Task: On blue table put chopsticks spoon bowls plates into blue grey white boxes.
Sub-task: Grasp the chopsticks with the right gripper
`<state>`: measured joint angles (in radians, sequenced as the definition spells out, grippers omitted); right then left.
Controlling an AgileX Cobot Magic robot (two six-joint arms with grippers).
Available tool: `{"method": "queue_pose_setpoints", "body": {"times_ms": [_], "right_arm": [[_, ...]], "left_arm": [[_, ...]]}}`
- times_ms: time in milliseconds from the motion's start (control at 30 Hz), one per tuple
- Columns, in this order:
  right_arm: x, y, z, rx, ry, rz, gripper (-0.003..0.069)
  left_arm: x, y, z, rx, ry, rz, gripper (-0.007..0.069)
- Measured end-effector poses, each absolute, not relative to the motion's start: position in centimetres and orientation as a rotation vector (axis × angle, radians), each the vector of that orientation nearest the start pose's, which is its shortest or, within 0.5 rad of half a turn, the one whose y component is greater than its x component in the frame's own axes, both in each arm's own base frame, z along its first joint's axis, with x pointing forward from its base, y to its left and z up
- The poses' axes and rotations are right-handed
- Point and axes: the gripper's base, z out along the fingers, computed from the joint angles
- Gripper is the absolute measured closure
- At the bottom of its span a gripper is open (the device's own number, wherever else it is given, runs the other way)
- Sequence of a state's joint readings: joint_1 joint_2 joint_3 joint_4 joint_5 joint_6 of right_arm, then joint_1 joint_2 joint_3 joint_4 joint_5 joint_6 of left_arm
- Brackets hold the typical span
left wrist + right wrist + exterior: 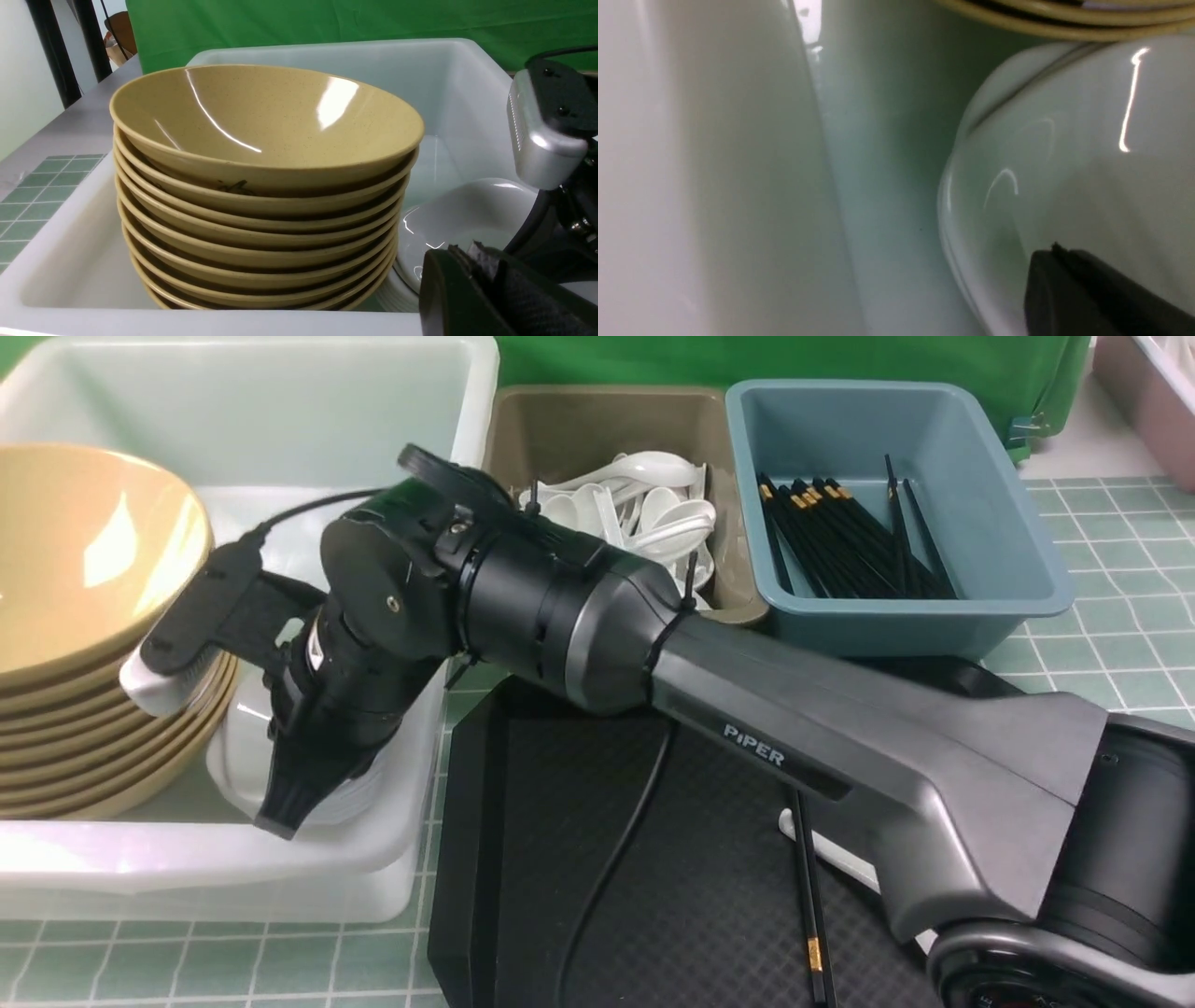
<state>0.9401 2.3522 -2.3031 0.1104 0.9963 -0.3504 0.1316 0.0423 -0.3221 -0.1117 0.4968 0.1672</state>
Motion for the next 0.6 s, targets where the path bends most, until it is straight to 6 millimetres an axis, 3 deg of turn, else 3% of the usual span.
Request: {"method": "queue_pose_setpoints", "body": {"times_ms": [67, 167, 233, 300, 333, 367, 467, 500, 533, 600], "right_arm": [[30.2, 42.8, 26.4, -1.503, 2.068, 0.374, 0.0614], [29.2, 40.1, 32.9, -1.450, 2.020, 0.387, 0.0607], [29.0, 36.5, 38.4, -1.366, 1.977, 0.394, 0.0599], [29.0, 34.5, 40.6, -1.320, 1.963, 0.389, 0.0594], [28.9, 31.5, 43.3, -1.254, 1.952, 0.369, 0.0586], [29.3, 28.6, 44.7, -1.180, 1.989, 0.333, 0.0577], [30.6, 22.5, 44.4, -1.000, 2.183, 0.252, 0.0536], [30.5, 22.4, 44.2, -1.000, 2.194, 0.249, 0.0532], [31.1, 20.2, 42.3, -0.948, 2.304, 0.204, 0.0498], [31.6, 17.9, 38.0, -0.916, 2.468, 0.154, 0.0447]], "left_arm": [[3.6, 0.0, 27.2, -0.014, 1.699, 0.105, 0.0623], [3.6, 0.0, 27.2, -0.014, 1.699, 0.105, 0.0623], [3.6, 0.0, 27.2, -0.014, 1.698, 0.105, 0.0623], [3.6, 0.0, 27.2, -0.014, 1.698, 0.105, 0.0623], [3.6, 0.0, 27.2, -0.014, 1.698, 0.105, 0.0623], [3.6, 0.0, 27.2, -0.014, 1.698, 0.105, 0.0623], [3.6, 0.0, 27.2, -0.014, 1.698, 0.105, 0.0623], [3.6, 0.0, 27.2, -0.014, 1.698, 0.105, 0.0623], [3.6, 0.0, 27.2, -0.014, 1.699, 0.105, 0.0623], [3.6, 0.0, 27.2, -0.014, 1.699, 0.105, 0.0623]]}}
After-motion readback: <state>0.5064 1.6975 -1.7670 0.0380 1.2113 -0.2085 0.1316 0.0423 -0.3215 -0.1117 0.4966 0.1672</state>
